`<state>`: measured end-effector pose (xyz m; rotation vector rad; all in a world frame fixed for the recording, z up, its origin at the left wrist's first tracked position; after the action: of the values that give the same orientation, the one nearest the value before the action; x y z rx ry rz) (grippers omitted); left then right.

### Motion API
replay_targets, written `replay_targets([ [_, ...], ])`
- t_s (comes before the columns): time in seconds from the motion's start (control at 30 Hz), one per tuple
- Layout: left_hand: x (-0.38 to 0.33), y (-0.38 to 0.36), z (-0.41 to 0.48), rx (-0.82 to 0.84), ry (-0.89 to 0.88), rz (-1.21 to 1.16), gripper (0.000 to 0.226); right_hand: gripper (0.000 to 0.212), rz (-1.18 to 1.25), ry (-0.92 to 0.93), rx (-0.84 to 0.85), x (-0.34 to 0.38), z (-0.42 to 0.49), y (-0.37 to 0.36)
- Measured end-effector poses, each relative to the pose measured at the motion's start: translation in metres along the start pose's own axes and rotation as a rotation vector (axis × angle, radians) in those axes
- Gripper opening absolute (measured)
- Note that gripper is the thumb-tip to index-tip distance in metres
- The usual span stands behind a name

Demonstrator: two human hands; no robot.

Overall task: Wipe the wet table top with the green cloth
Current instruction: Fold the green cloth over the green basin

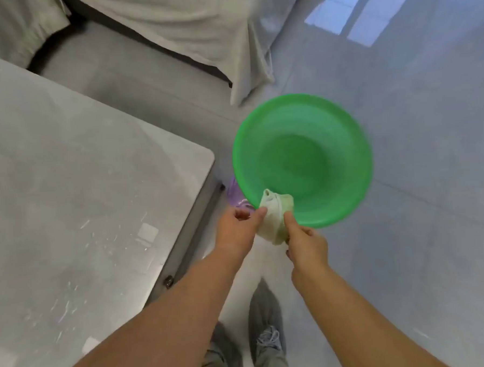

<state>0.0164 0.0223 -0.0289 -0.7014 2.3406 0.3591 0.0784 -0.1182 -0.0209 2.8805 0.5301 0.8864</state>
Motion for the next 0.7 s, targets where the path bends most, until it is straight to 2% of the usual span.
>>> replay_targets([
  [0.27, 0.009, -0.007, 0.012, 0.177, 0.031, -0.005, 0.035, 0.032, 0.135, 0.032, -0.06, -0.006, 0.008, -0.008],
  [0.43, -0.004, 0.001, -0.009, 0.241, -0.051, -0.103, 0.03, 0.019, 0.171, 0.145, 0.048, 0.003, -0.011, -0.008],
  [0.57, -0.028, 0.036, -0.03, 0.217, -0.123, -0.313, 0.022, 0.016, 0.049, 0.304, 0.177, 0.03, -0.043, -0.026],
  [0.7, -0.057, 0.098, -0.055, 0.173, -0.184, -0.471, 0.044, 0.017, -0.109, 0.45, 0.306, 0.064, -0.086, -0.081],
])
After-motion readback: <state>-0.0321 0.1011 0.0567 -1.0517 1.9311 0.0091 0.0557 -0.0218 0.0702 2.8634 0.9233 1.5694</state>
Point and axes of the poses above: each hand's wrist, its own z-axis towards the middle knuckle, its own y-axis out of the back of the hand, x = y × z, the point moved 4 cm from there along z, towards the middle knuckle, and after that the axes turned 10 degrees about x, right-handed, at the moved point
